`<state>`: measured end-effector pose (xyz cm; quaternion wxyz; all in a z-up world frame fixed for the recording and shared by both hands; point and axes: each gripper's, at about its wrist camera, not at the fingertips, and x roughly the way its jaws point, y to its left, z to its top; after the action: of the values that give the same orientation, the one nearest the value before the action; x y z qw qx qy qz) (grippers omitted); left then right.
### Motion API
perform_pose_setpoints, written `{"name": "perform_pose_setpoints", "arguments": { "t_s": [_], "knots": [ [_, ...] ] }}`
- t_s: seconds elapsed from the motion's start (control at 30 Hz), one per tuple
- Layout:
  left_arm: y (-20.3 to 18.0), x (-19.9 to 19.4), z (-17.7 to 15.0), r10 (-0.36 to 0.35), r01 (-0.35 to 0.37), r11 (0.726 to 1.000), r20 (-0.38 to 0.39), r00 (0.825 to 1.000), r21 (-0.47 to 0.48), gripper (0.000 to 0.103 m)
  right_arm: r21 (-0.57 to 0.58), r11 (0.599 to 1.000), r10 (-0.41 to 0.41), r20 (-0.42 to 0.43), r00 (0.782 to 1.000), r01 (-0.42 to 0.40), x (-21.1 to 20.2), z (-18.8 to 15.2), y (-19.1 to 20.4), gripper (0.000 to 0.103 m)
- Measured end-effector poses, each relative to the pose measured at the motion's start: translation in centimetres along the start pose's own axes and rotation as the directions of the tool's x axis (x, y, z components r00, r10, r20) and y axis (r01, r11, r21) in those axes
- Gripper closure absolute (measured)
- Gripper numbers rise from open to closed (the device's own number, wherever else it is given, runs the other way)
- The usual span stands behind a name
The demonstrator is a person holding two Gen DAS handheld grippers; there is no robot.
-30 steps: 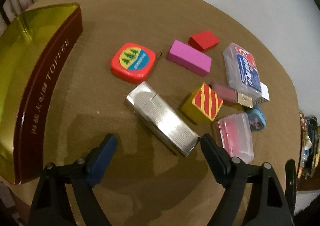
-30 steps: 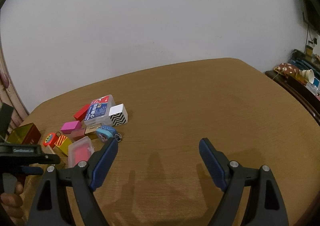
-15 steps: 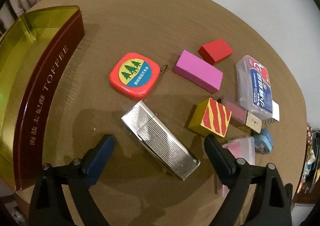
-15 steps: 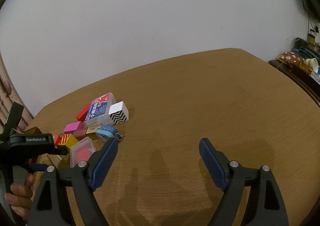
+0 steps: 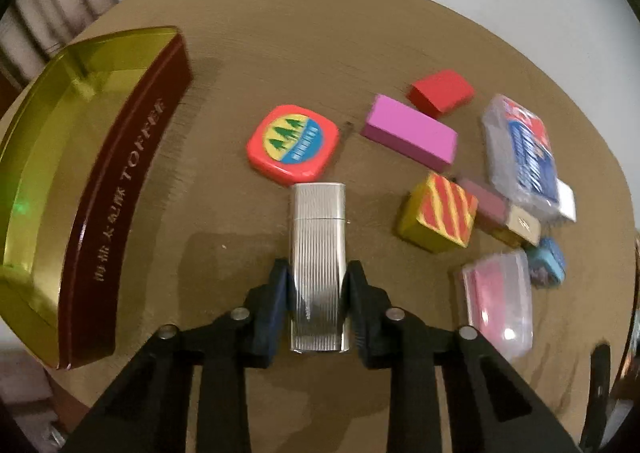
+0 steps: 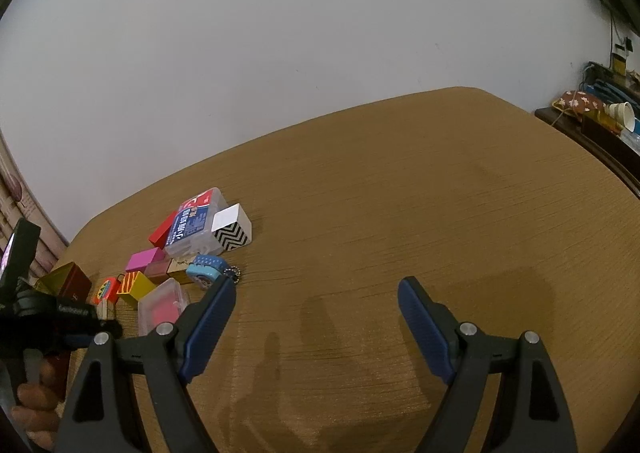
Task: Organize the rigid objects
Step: 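Grasp the silver ribbed lighter with the left gripper, then carry the lighter into the gold tin and open the left gripper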
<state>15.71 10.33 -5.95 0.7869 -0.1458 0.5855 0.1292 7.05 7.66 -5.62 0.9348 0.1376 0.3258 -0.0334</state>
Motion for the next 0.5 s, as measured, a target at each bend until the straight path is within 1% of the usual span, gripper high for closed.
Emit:
{"name": "perform_pose_setpoints", "arguments": {
  "t_s": [0.03,0.07,0.1,0.17,0.23,0.27,0.3,0.33,0.4,0.47,0.5],
  "knots": [
    [1.2,-0.4,-0.6,-0.011,0.011,1.0,-0.003,1.0,0.021,0.077,0.004,1.0,-0.003,-0.003,1.0,0.003,0.1,0.0,-0.1,0.017],
    [3.1,-0.2,-0.3,-0.019,0.019,0.998,0.001,1.0,0.059,0.077,0.009,1.0,-0.004,-0.007,1.0,0.004,0.2,0.0,-0.2,0.017],
    [3.3,-0.3,0.0,-0.015,0.014,0.996,0.011,1.0,0.083,0.077,0.016,1.0,-0.002,-0.011,1.0,0.002,0.2,0.0,-0.3,0.017],
    [5.2,-1.1,0.3,-0.017,0.011,0.991,0.044,0.999,0.136,0.078,0.026,1.0,-0.001,-0.011,1.0,0.001,0.3,0.0,-0.5,0.017],
    [7.2,-2.5,1.2,-0.036,0.022,0.982,0.071,0.997,0.186,0.077,0.031,1.0,0.0,-0.007,1.0,0.0,0.2,0.0,-0.5,0.017],
    [7.8,-2.6,2.3,-0.04,0.024,0.98,0.077,0.996,0.195,0.077,0.031,1.0,-0.001,-0.005,1.0,0.001,0.2,-0.1,-0.6,0.017],
    [7.2,-2.5,3.6,-0.042,0.024,0.98,0.085,0.996,0.198,0.077,0.031,1.0,-0.003,-0.005,1.0,0.003,0.2,-0.1,-0.5,0.017],
    [8.5,-3.5,4.0,-0.048,0.027,0.979,0.099,0.994,0.201,0.077,0.03,1.0,-0.003,-0.007,1.0,0.003,0.1,-0.1,-0.6,0.017],
    [12.4,-5.9,6.2,-0.047,0.017,0.978,0.138,0.989,0.207,0.077,0.029,1.0,-0.005,-0.011,1.0,0.006,0.2,-0.1,-0.6,0.017],
    [15.2,-7.0,10.0,-0.022,-0.014,0.98,0.177,0.984,0.199,0.077,0.028,1.0,-0.01,-0.013,1.0,0.01,0.3,-0.1,-0.5,0.017],
    [17.3,-7.5,11.4,-0.011,-0.027,0.98,0.189,0.982,0.197,0.077,0.028,1.0,-0.009,-0.013,1.0,0.01,0.2,-0.1,-0.6,0.017]
  ]
}}
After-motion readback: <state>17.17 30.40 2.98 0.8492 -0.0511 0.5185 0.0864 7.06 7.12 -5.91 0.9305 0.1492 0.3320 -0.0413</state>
